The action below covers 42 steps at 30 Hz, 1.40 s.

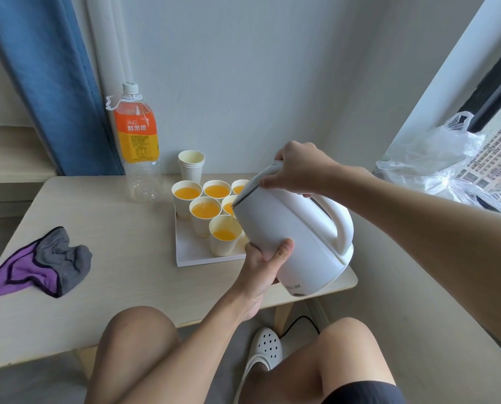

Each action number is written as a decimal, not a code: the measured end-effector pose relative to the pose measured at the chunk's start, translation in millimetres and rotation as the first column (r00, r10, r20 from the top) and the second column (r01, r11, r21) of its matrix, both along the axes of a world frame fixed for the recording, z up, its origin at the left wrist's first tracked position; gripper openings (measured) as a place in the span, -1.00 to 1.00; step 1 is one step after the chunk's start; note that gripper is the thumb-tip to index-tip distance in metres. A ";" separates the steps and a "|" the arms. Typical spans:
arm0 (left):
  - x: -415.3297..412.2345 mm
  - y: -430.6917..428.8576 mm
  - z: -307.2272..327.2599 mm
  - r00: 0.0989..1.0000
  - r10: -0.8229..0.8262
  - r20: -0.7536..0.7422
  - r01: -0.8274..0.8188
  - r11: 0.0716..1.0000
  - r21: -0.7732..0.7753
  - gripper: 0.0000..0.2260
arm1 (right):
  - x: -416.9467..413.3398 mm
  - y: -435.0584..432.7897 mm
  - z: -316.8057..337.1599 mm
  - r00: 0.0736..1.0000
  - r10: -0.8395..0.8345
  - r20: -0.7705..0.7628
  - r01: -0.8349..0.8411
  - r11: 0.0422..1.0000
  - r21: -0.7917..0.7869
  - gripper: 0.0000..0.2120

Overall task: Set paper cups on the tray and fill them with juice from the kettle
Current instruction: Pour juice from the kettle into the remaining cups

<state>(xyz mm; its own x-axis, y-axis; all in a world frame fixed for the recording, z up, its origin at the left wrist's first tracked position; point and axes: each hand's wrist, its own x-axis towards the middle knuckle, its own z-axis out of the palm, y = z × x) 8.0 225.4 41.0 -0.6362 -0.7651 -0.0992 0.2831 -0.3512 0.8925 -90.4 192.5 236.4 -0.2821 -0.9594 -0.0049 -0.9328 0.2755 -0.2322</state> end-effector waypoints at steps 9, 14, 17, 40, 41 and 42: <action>-1.9 0.4 -0.4 1.000 -0.004 -0.003 0.004 1.000 0.000 -0.10 | -1.1 -0.5 0.3 1.000 -0.009 -0.003 0.009 1.000 0.003 -0.67; -2.4 -0.6 -1.4 1.000 0.015 -0.004 -0.015 1.000 0.002 -0.18 | 0.3 -1.9 0.5 1.000 -0.004 -0.002 0.004 1.000 0.007 -0.66; -2.9 0.2 -1.8 1.000 0.014 -0.009 -0.014 1.000 0.004 -0.19 | 0.8 -2.6 0.9 1.000 -0.002 -0.013 0.002 1.000 0.013 -0.66; -4.8 -2.7 -3.0 1.000 0.019 -0.007 -0.019 1.000 0.020 -0.16 | 3.8 -5.8 0.4 0.999 -0.012 -0.047 0.013 1.000 0.020 -0.67; -5.2 -2.8 -3.5 1.000 0.019 -0.005 -0.019 1.000 0.020 -0.16 | 3.5 -5.8 0.3 0.999 -0.012 -0.048 0.013 1.000 0.021 -0.67; -5.7 -2.7 -3.9 1.000 0.016 -0.003 -0.016 1.000 0.020 -0.16 | 3.0 -5.6 0.3 0.999 -0.013 -0.050 0.014 1.000 0.020 -0.67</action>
